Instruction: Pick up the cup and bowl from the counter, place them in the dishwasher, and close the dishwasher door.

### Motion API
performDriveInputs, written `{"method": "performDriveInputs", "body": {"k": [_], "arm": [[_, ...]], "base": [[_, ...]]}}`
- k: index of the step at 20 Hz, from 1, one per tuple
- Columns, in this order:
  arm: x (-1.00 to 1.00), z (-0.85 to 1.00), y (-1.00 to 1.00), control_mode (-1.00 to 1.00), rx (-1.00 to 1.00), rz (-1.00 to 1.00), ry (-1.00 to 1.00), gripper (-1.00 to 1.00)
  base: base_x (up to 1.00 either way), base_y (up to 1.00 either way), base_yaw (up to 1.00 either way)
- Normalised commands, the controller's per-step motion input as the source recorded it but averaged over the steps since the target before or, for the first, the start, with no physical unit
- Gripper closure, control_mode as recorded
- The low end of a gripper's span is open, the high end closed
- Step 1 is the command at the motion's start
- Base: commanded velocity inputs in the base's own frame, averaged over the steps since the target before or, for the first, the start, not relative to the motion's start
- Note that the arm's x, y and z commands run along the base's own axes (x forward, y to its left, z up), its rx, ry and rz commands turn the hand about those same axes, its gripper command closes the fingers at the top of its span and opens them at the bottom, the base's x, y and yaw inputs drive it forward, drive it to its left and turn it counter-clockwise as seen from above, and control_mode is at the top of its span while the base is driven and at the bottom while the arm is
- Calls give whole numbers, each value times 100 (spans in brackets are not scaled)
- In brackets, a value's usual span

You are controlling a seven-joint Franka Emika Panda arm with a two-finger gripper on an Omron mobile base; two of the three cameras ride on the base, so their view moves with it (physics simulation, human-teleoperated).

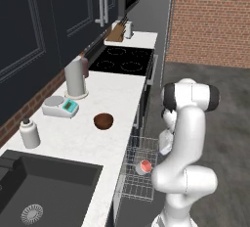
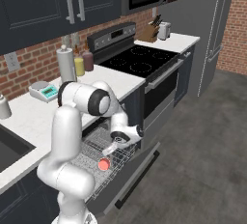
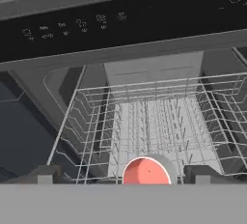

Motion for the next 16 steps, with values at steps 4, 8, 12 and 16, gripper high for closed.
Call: {"method": "performDriveInputs", "body": {"k": [4,8,12,16], "arm": [[-43,100,-26,-100,37,0,-1,-100],[-34,100,-8,-100,29,-4,-1,-100],[-4,100,45,-100,14,-13,0,-100],[0,92,100,-100,0,-28,2,-100]], "base": [[0,0,0],[0,0,0],[0,0,0],[0,0,0]]}}
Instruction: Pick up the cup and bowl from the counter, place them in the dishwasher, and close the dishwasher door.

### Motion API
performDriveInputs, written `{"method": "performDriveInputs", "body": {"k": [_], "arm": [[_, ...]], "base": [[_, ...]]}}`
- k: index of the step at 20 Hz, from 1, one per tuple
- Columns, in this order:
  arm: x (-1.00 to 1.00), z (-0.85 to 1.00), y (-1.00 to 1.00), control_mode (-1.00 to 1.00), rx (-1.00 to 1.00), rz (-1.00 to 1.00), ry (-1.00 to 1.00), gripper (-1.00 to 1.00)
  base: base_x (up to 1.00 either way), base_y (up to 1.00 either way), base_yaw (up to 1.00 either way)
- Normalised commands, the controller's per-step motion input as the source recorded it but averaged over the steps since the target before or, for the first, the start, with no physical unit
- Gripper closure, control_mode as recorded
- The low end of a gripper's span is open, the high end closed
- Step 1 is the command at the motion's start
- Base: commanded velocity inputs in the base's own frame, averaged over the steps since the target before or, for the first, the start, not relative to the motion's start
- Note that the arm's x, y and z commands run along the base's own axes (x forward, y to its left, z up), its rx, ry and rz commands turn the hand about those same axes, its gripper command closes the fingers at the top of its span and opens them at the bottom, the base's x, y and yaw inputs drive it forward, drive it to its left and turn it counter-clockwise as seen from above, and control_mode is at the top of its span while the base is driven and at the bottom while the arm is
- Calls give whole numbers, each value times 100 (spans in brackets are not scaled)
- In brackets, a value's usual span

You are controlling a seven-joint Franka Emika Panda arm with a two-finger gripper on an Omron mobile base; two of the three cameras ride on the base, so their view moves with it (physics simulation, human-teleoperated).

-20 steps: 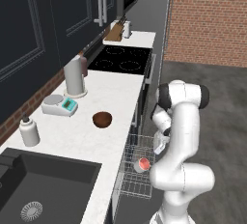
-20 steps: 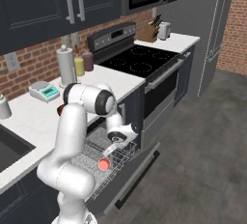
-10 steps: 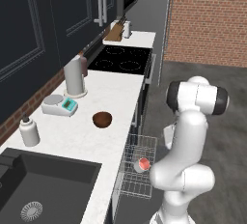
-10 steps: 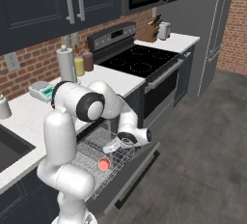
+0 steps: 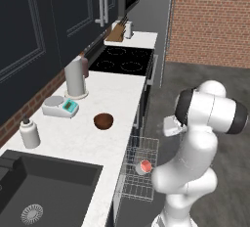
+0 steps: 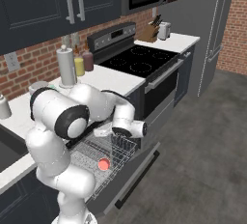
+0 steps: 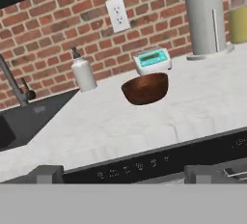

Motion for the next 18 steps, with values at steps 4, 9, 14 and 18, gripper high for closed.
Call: {"method": "performDriveInputs", "body": {"k": [4,9,14,18], "arm": [[0,67,88,-100,0,-32,16,-100],[0,75,32,-100,-7,-27,30,-100],[5,75,5,-100,-18,-28,61,-100],[11,42,38,-100,-16,-16,67,-100]], "base": [[0,0,0],[0,0,0],[0,0,0],[0,0,0]]}}
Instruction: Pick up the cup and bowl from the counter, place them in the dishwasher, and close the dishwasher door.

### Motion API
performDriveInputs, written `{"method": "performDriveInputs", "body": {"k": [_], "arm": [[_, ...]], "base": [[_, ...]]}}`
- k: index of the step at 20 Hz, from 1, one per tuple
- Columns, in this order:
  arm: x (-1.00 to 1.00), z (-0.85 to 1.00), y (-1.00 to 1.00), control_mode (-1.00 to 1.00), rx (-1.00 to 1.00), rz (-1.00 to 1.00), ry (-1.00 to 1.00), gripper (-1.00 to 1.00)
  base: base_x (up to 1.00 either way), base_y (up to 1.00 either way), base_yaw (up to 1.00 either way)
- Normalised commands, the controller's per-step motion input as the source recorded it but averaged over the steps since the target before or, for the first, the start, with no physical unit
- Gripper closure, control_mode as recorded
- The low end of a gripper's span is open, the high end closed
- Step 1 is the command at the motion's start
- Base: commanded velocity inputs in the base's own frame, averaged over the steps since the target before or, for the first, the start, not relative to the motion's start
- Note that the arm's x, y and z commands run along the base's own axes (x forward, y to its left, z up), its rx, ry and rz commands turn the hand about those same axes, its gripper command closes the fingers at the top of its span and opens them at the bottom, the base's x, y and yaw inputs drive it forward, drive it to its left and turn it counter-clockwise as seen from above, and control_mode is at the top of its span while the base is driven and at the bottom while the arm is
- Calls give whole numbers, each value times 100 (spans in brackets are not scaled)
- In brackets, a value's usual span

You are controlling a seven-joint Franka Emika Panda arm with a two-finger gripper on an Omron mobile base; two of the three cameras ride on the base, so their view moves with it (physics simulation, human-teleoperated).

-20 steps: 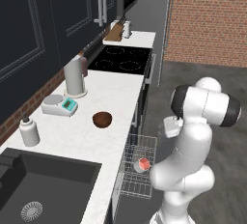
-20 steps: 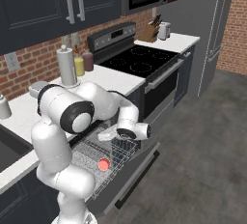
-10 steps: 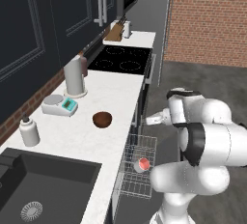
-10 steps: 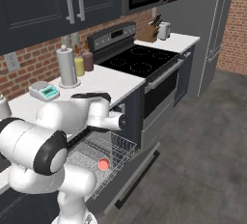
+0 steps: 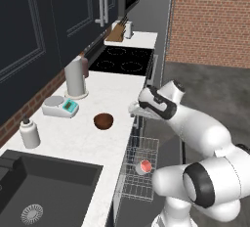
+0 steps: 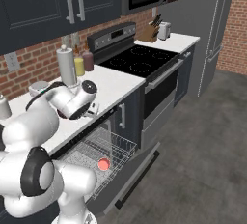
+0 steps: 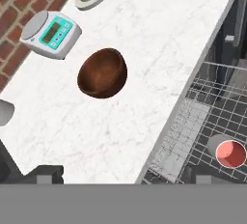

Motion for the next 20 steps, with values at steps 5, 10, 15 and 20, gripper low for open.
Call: {"method": "performDriveInputs", "body": {"k": [5,10,15,20], "arm": [[0,1,50,-100,-10,-1,16,-100],[0,-7,2,-100,-1,0,2,-100],[9,-28,2,-100,0,0,2,-100],[47,-46,23,-100,-1,-2,1,-100]], "base": [[0,0,0],[0,0,0],[0,0,0],[0,0,0]]}}
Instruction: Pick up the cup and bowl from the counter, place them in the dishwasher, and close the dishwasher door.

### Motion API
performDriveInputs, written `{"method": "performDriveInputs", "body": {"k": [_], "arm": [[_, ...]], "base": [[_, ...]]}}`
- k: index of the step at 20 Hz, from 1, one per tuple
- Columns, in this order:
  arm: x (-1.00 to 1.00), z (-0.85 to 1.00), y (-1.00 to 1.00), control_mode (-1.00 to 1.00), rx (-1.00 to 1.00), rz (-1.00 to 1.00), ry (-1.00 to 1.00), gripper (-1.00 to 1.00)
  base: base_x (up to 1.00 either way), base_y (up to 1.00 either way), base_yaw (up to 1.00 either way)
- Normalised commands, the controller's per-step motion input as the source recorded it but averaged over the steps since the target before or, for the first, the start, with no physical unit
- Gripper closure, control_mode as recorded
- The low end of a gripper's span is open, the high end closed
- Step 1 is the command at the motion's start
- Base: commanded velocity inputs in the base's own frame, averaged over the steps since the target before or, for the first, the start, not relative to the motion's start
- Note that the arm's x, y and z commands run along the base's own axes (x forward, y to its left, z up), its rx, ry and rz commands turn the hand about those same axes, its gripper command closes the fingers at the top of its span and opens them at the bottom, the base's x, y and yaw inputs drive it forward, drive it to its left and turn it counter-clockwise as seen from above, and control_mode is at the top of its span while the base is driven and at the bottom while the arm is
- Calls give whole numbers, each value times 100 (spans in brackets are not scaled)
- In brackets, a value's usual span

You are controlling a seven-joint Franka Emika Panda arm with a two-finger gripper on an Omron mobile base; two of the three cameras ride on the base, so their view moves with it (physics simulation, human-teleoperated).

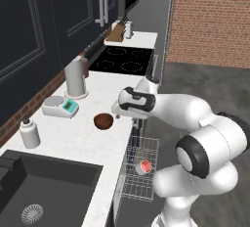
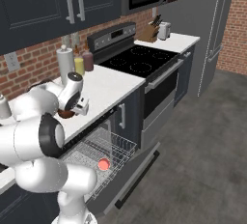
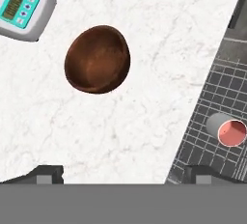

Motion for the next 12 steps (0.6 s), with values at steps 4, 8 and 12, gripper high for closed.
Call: {"method": "performDriveInputs", "body": {"k": [4,8,12], "arm": [[58,-16,5,-100,0,-3,1,-100],[47,-4,0,-100,-1,-7,5,-100],[29,-5,5,-100,-2,-11,11,-100]], "base": [[0,0,0],[0,0,0],[0,0,0]]}}
